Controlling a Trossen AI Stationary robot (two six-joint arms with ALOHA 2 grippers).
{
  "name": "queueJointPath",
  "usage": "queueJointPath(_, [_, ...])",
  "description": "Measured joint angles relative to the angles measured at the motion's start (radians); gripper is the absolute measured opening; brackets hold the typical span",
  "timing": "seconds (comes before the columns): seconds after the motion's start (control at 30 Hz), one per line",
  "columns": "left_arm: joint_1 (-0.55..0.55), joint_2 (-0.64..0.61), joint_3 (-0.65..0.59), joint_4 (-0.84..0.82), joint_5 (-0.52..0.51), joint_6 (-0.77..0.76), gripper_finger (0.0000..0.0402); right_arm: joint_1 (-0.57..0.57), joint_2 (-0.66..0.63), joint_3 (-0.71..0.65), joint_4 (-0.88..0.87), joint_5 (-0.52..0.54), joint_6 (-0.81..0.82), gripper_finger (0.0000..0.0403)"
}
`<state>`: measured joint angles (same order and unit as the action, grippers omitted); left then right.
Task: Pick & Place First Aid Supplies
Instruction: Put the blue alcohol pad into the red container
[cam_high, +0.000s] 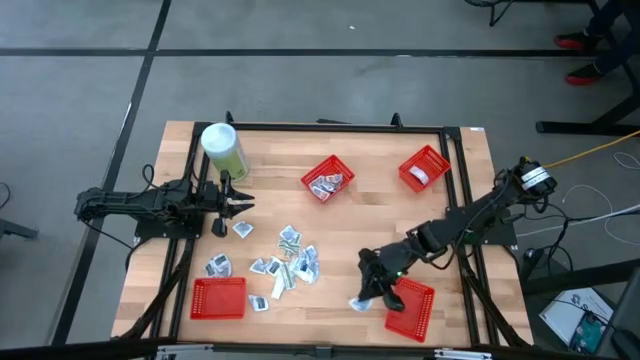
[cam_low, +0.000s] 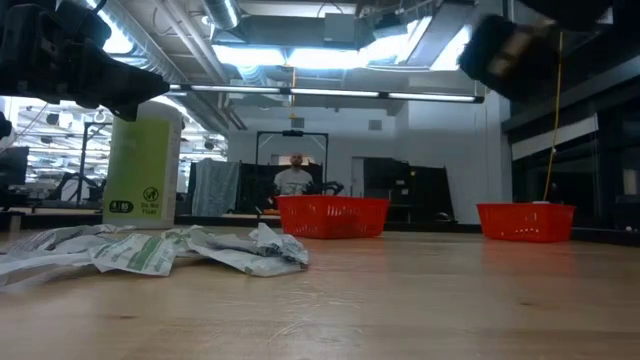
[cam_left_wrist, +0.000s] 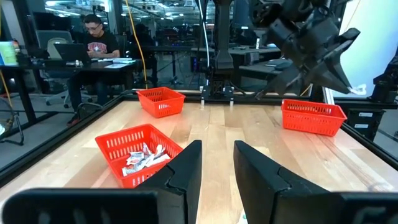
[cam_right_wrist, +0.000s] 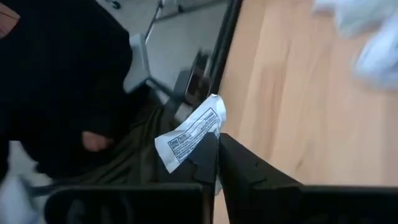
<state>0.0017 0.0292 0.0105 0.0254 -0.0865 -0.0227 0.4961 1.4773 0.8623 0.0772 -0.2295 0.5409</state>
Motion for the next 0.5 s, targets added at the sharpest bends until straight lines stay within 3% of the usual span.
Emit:
queueJointPath(0.2, [0.000, 0.000, 0.000, 0.000, 0.000, 0.000, 0.0088, 0.048, 0.000, 0.000, -0.104, -0.036, 0.222, 0.0005])
queueJointPath(0.5, [0.000, 0.000, 0.000, 0.000, 0.000, 0.000, 0.0088, 0.105, 0.000, 0.000, -0.128, -0.103, 0.480, 0.0017])
